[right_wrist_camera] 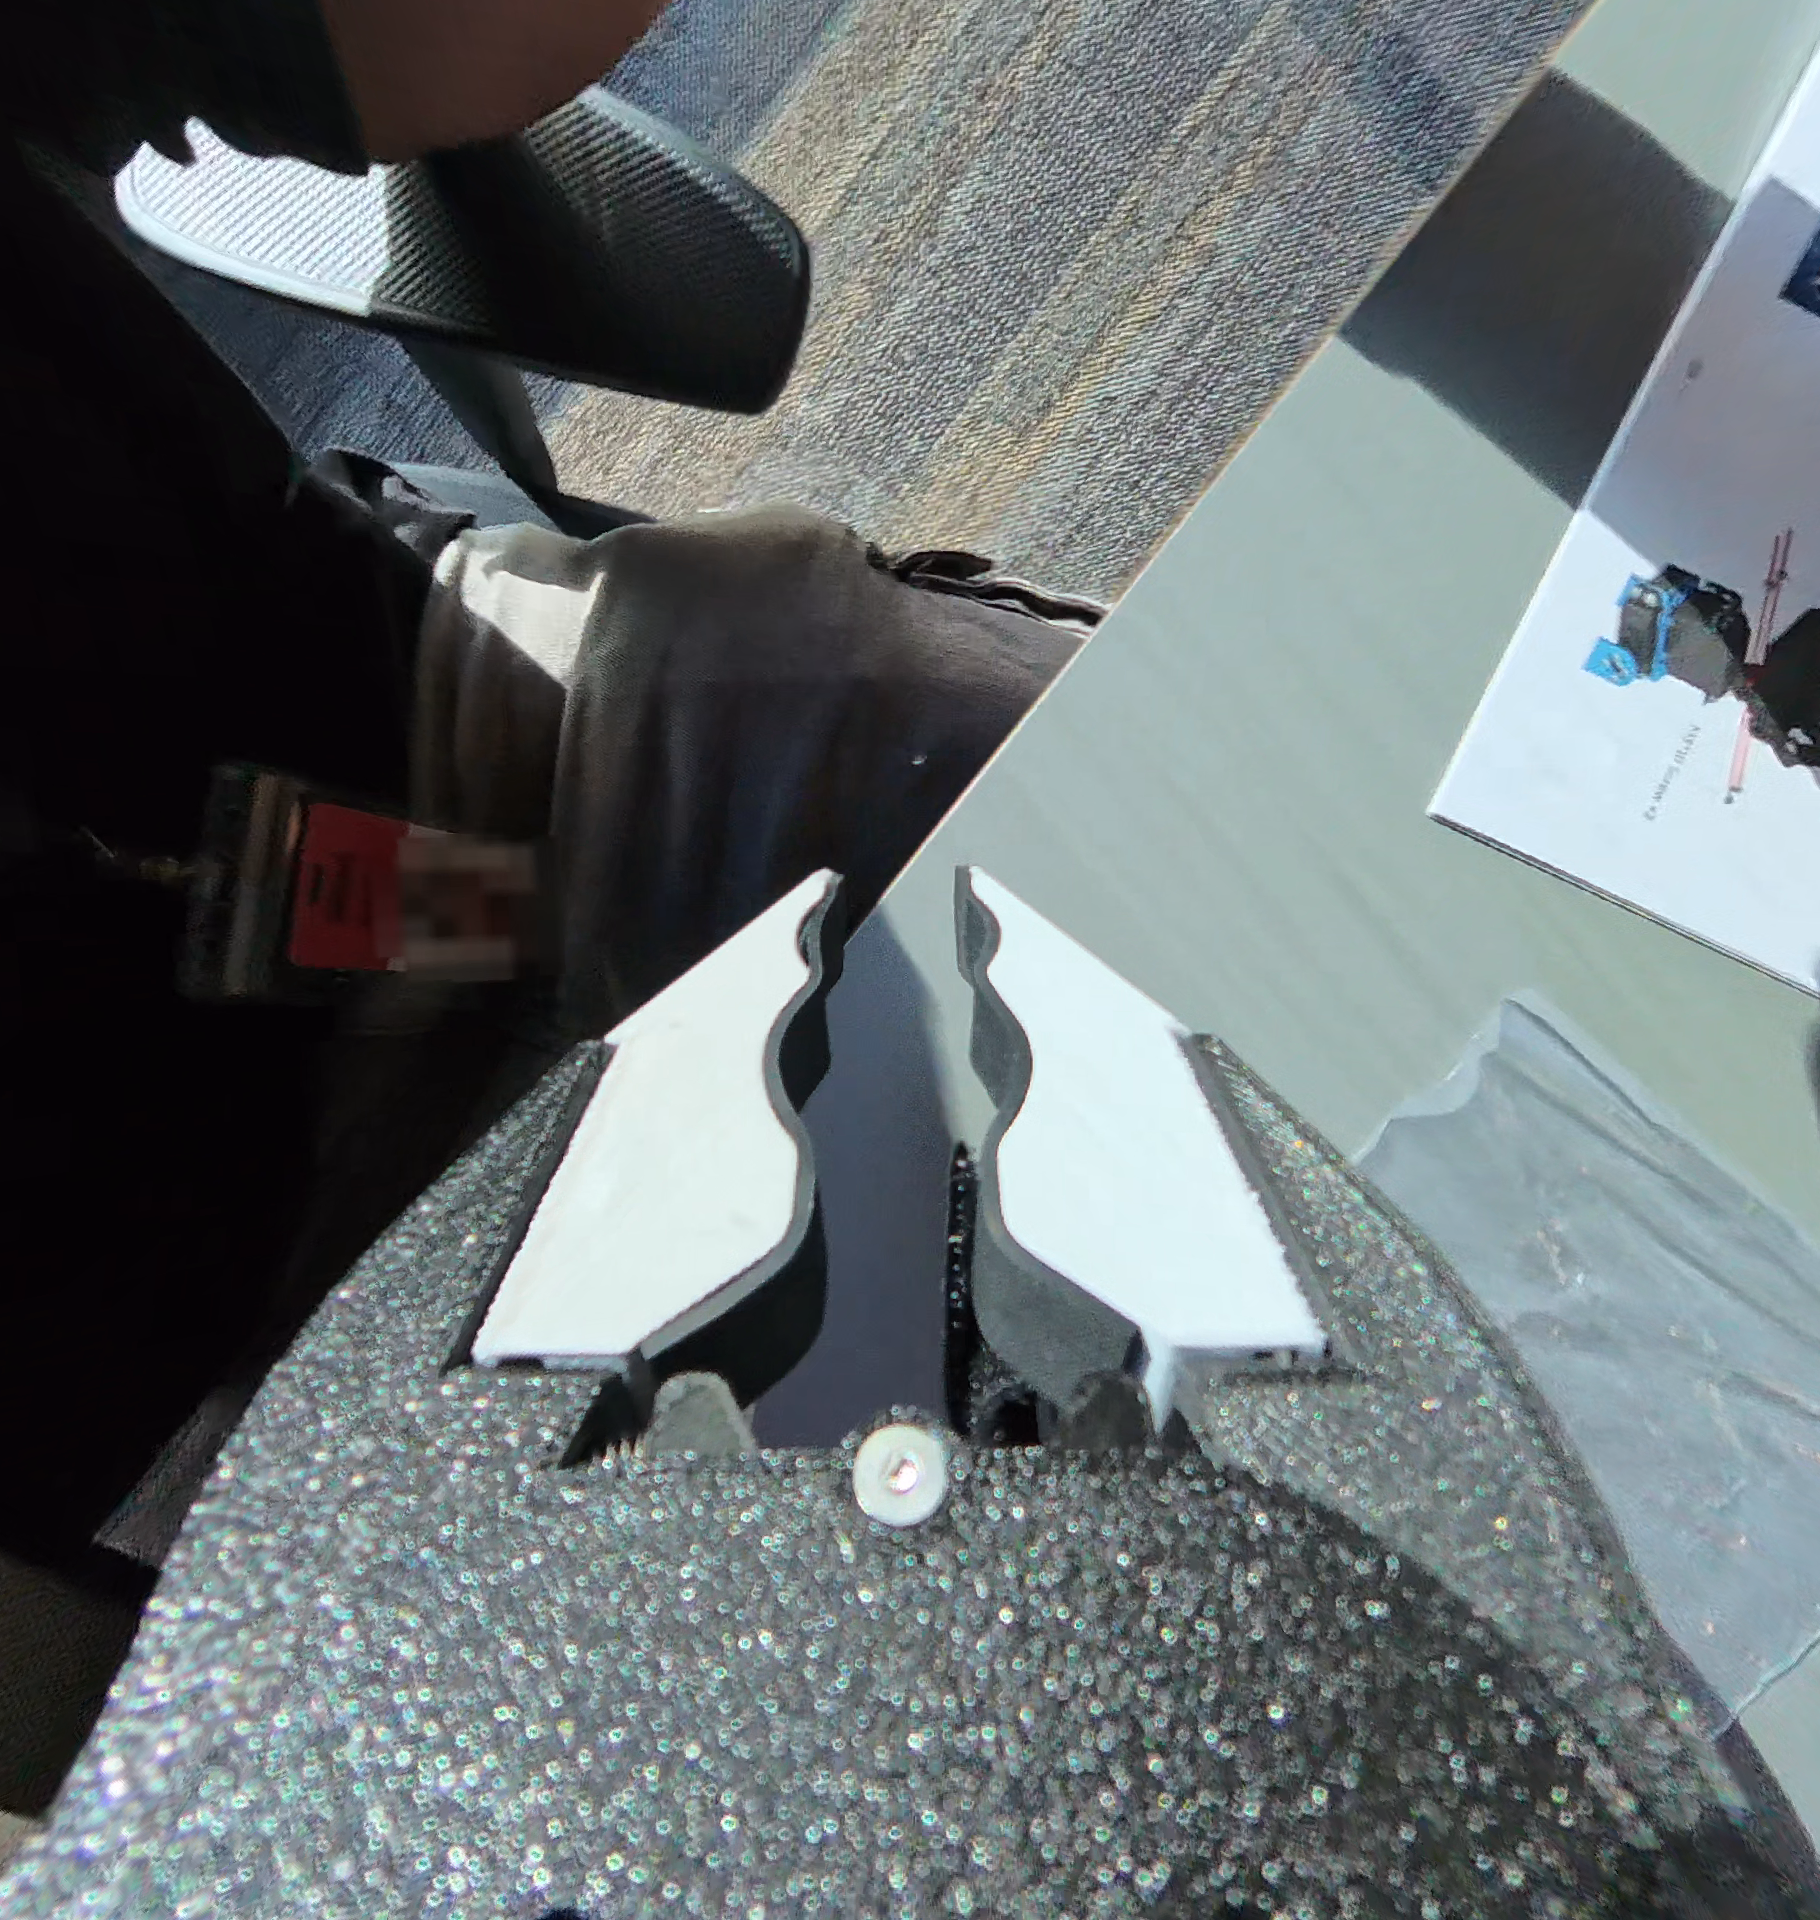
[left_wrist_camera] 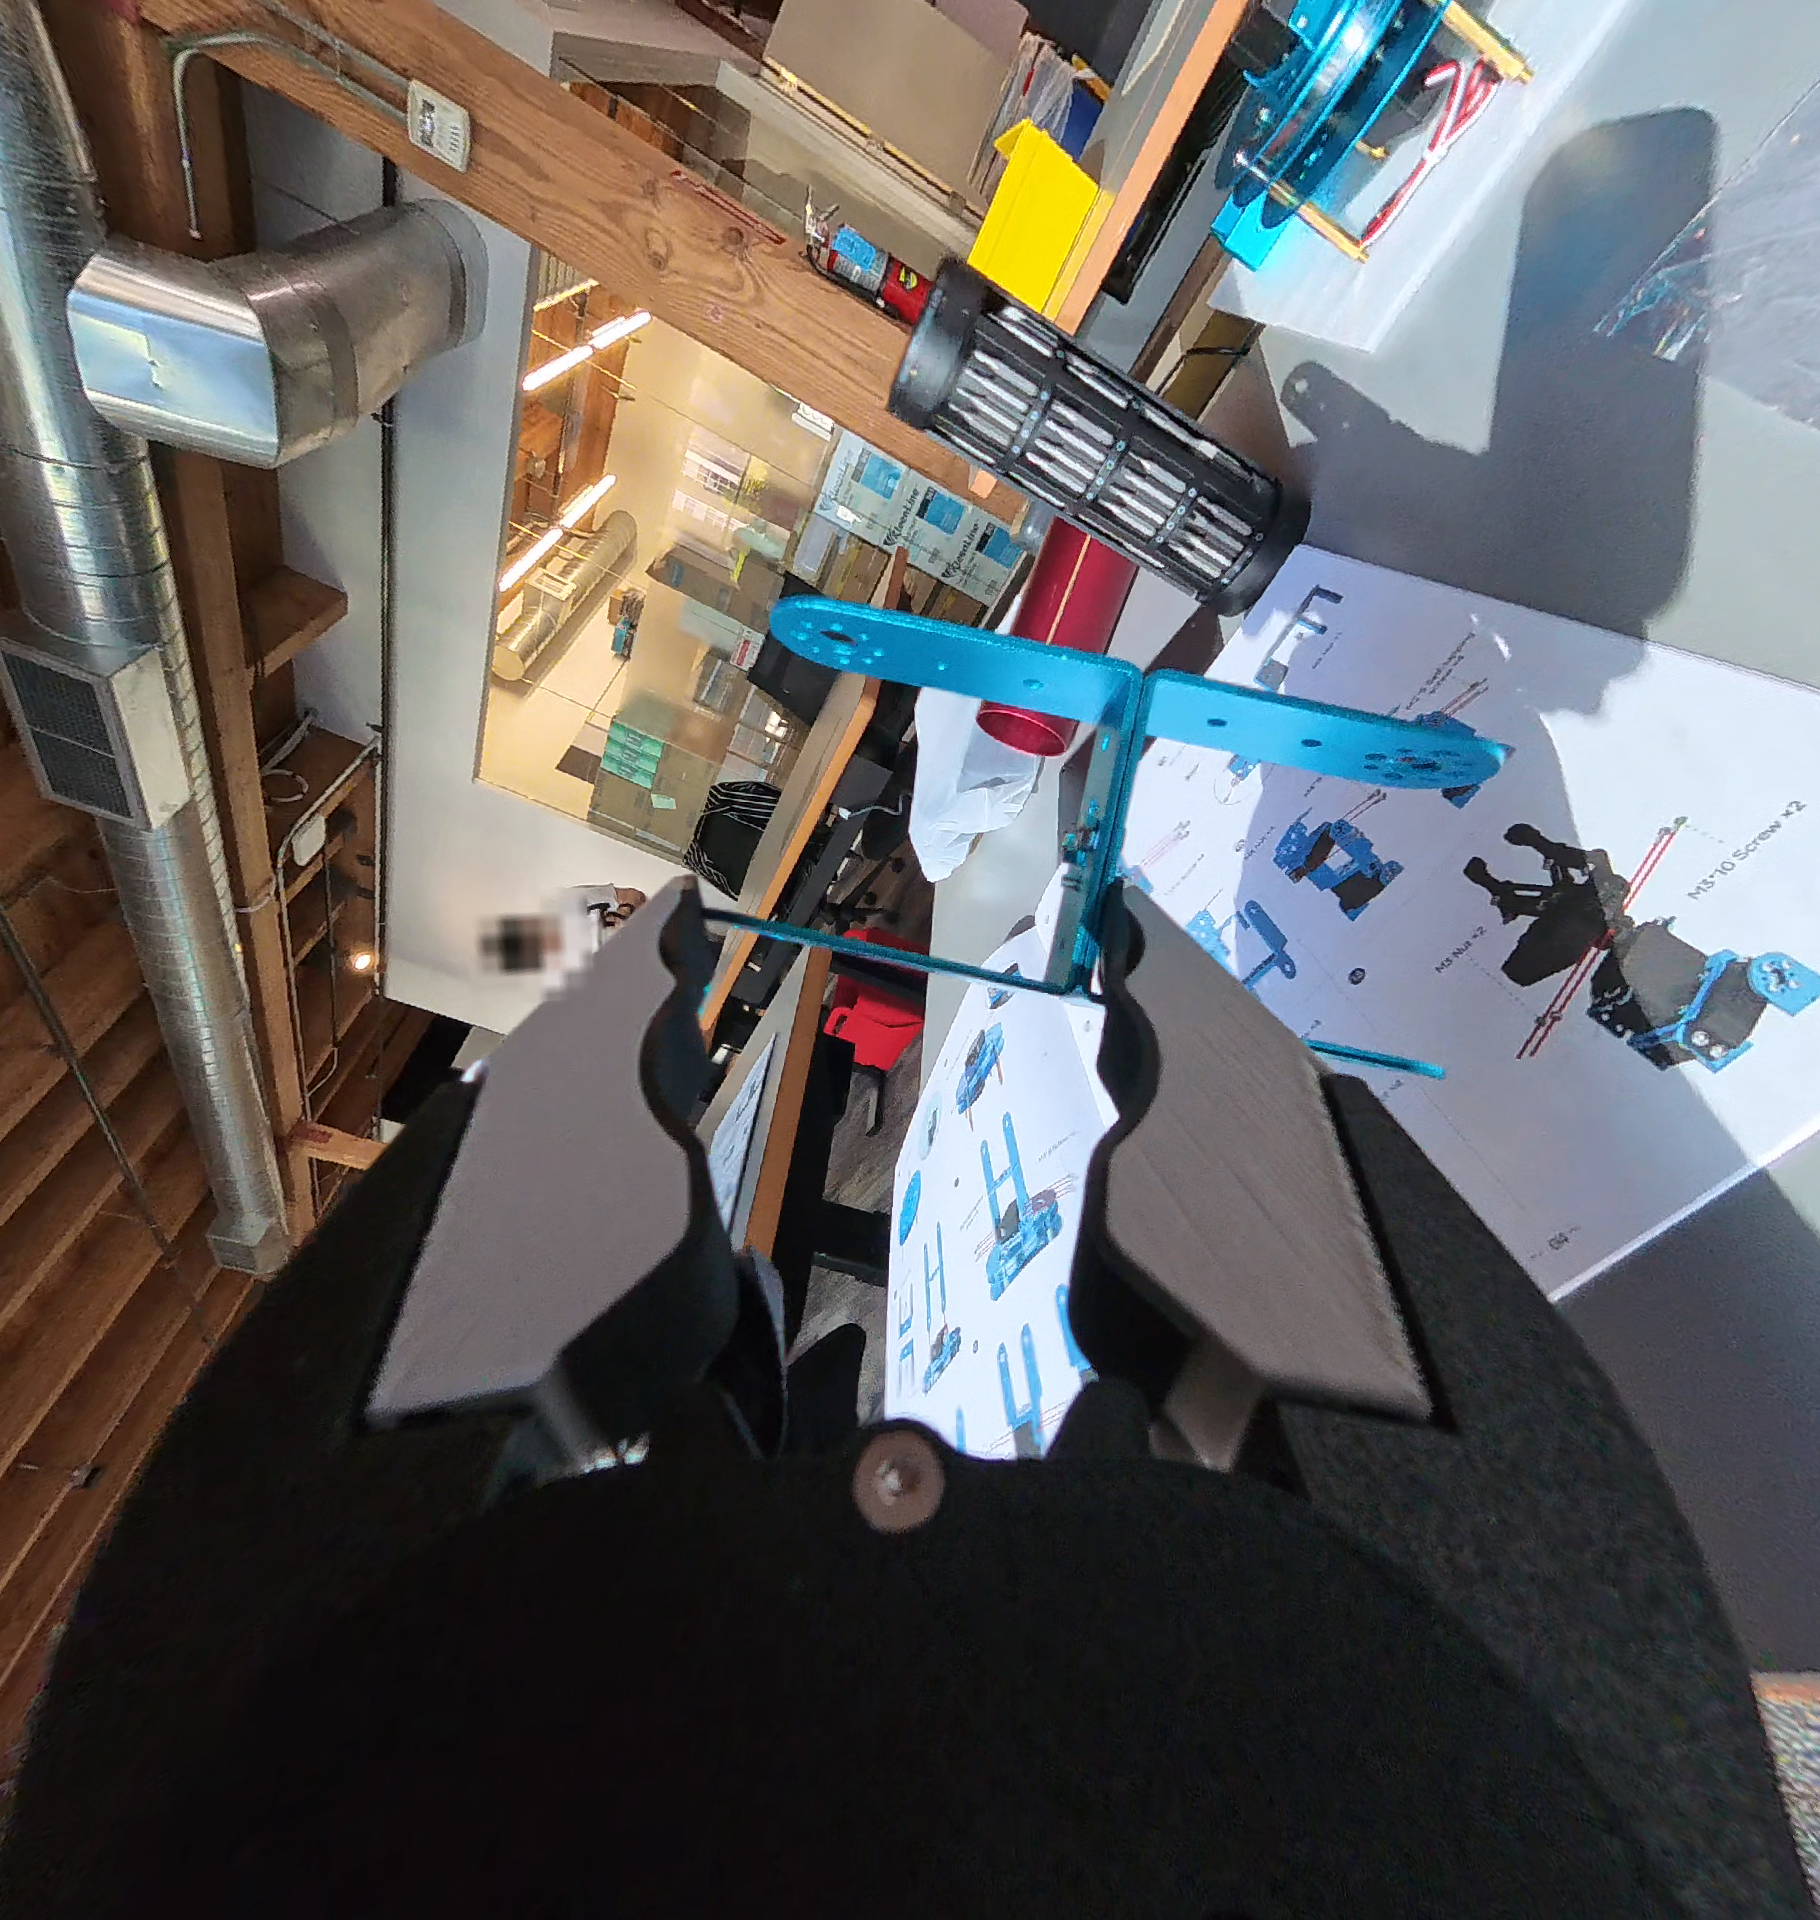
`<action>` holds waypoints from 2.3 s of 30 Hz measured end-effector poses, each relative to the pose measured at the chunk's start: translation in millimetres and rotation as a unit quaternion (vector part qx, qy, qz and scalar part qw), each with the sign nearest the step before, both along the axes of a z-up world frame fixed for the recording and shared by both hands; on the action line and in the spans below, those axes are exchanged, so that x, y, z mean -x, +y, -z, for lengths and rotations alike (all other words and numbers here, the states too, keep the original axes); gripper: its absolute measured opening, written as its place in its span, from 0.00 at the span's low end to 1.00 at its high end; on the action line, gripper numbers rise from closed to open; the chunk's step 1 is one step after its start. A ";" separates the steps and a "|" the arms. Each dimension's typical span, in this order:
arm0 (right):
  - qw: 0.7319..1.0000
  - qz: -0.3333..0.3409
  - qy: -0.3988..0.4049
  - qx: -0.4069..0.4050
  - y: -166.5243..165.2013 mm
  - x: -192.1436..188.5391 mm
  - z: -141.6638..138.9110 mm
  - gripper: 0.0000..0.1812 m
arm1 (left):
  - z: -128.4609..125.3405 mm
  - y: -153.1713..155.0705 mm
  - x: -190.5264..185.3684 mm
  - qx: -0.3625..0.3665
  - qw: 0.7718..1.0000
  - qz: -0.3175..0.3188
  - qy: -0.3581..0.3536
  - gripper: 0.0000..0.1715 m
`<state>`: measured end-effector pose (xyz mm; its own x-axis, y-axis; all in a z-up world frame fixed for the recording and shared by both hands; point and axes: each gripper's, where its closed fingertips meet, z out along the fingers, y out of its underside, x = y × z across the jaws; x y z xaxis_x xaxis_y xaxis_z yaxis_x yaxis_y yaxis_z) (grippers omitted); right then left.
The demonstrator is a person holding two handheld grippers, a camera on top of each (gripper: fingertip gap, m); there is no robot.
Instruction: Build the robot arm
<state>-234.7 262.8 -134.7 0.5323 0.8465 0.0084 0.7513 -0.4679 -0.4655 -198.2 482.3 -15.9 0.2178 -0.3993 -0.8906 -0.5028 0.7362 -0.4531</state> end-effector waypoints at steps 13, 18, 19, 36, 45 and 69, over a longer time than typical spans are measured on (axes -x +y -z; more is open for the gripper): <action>0.981 0.191 0.005 -0.039 -109.8 40.3 25.4 0.10 | -14.0 -28.2 74.5 -0.022 0.999 0.039 -0.001 0.44; 0.945 0.326 0.010 -0.028 -166.5 31.7 77.4 0.11 | -8.3 -54.5 100.4 -0.012 0.997 0.074 -0.008 0.44; 0.938 0.345 0.028 -0.028 -173.5 35.6 88.2 0.13 | -2.0 -61.5 105.4 -0.004 0.997 0.081 0.000 0.44; 0.858 0.504 -0.008 0.094 -226.2 -71.8 403.8 0.30 | 175.5 -194.8 229.8 0.066 0.983 0.160 0.067 0.44; 0.785 0.609 0.024 0.112 -148.6 -253.6 483.5 0.37 | 267.4 -139.4 210.8 -0.005 0.989 0.122 0.082 0.44; 0.526 0.839 0.072 0.115 -64.2 -605.8 724.8 0.21 | 568.6 42.0 283.5 0.077 0.977 -0.081 0.184 0.44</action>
<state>371.1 198.6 -859.5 0.5130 -0.8477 -0.1352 -0.8459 -0.4725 -0.2473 -481.7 524.3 -584.4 -0.0349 -0.5216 -0.8525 -0.7566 0.5711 -0.3184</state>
